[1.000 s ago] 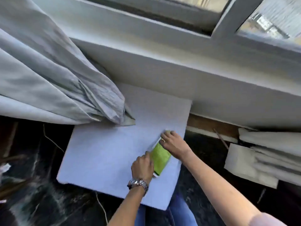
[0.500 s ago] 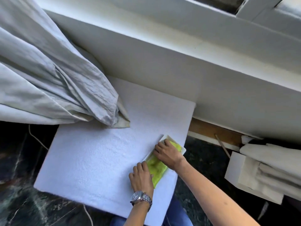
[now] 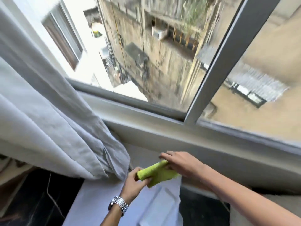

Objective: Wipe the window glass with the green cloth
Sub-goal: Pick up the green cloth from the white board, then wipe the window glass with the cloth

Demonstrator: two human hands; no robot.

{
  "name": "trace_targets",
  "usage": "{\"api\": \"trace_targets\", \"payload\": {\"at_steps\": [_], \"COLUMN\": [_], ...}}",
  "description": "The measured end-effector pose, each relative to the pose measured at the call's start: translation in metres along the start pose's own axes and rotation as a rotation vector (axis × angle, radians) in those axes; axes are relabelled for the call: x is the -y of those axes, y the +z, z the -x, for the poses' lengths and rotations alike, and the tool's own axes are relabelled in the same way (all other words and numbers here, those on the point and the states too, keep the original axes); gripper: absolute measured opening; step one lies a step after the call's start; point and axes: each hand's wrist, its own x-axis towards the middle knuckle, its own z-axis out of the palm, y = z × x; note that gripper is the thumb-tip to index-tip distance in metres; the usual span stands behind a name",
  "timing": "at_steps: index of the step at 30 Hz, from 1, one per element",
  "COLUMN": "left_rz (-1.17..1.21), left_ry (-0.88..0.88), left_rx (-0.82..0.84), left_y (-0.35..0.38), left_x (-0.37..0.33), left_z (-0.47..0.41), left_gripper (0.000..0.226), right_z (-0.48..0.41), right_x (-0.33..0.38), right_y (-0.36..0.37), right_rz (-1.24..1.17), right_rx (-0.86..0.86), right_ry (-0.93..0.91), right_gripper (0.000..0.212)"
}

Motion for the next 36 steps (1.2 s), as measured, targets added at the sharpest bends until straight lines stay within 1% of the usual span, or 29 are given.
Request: {"api": "trace_targets", "payload": {"at_steps": [2, 3, 6, 8, 10, 12, 13, 14, 15, 16, 17, 18, 20, 22, 23, 25, 27, 29, 31, 34, 36], "left_rz": [0.094, 0.124, 0.224, 0.281, 0.342, 0.338, 0.317, 0.293, 0.255, 0.204, 0.148, 0.096, -0.004, -0.121, -0.186, -0.331, -0.452, -0.509, -0.500, -0.507, -0.555], "left_ry": [0.110, 0.167, 0.420, 0.591, 0.774, 0.951, 1.034, 1.123, 1.204, 1.273, 1.338, 1.389, 1.462, 1.476, 1.464, 1.442, 1.411, 1.357, 1.313, 1.361, 1.407], "left_rx": [-0.051, -0.086, -0.175, -0.200, -0.212, -0.219, -0.231, -0.254, -0.288, -0.328, -0.371, -0.419, -0.576, -0.795, -0.906, -1.079, -1.184, -1.237, -1.234, -1.204, -1.185], "left_y": [-0.048, -0.068, -0.130, -0.164, -0.199, -0.227, -0.235, -0.244, -0.252, -0.259, -0.265, -0.270, -0.285, -0.301, -0.309, -0.328, -0.349, -0.372, -0.389, -0.404, -0.411], "left_x": [-0.081, -0.121, -0.272, -0.372, -0.475, -0.566, -0.604, -0.641, -0.674, -0.701, -0.724, -0.741, -0.764, -0.774, -0.775, -0.776, -0.774, -0.773, -0.775, -0.777, -0.774], "left_z": [-0.005, -0.006, 0.007, 0.027, 0.060, 0.097, 0.113, 0.130, 0.144, 0.155, 0.165, 0.171, 0.175, 0.170, 0.165, 0.152, 0.138, 0.124, 0.111, 0.089, 0.073], "left_gripper": [0.036, 0.041, 0.056, 0.057, 0.055, 0.060, 0.065, 0.067, 0.066, 0.063, 0.062, 0.061, 0.056, 0.045, 0.039, 0.033, 0.035, 0.050, 0.064, 0.069, 0.067], "right_z": [0.006, 0.009, 0.033, 0.061, 0.094, 0.128, 0.143, 0.155, 0.165, 0.171, 0.175, 0.175, 0.167, 0.152, 0.142, 0.121, 0.099, 0.080, 0.067, 0.057, 0.053], "right_x": [0.015, 0.022, 0.053, 0.078, 0.107, 0.138, 0.150, 0.159, 0.168, 0.172, 0.177, 0.176, 0.174, 0.170, 0.172, 0.176, 0.180, 0.182, 0.179, 0.170, 0.161], "right_y": [-0.087, -0.127, -0.280, -0.379, -0.472, -0.550, -0.581, -0.611, -0.635, -0.656, -0.673, -0.686, -0.701, -0.701, -0.696, -0.688, -0.683, -0.681, -0.677, -0.668, -0.664], "right_rz": [0.005, 0.019, 0.119, 0.185, 0.327, 0.435, 0.481, 0.551, 0.655, 0.753, 0.815, 0.858, 0.993, 1.118, 1.164, 1.205, 1.120, 1.003, 0.938, 0.859, 0.887], "right_rx": [-0.132, -0.203, -0.434, -0.562, -0.770, -0.959, -1.029, -1.103, -1.168, -1.230, -1.240, -1.243, -1.269, -1.272, -1.252, -1.232, -1.273, -1.342, -1.404, -1.416, -1.386], "right_ry": [-0.002, -0.010, -0.025, -0.034, -0.069, -0.042, -0.012, 0.005, 0.037, 0.050, 0.091, 0.151, 0.305, 0.463, 0.523, 0.573, 0.568, 0.607, 0.606, 0.585, 0.528], "right_gripper": [0.042, 0.042, 0.040, 0.037, 0.037, 0.028, 0.039, 0.041, 0.035, 0.042, 0.050, 0.052, 0.053, 0.049, 0.042, 0.028, 0.034, 0.046, 0.055, 0.082, 0.087]}}
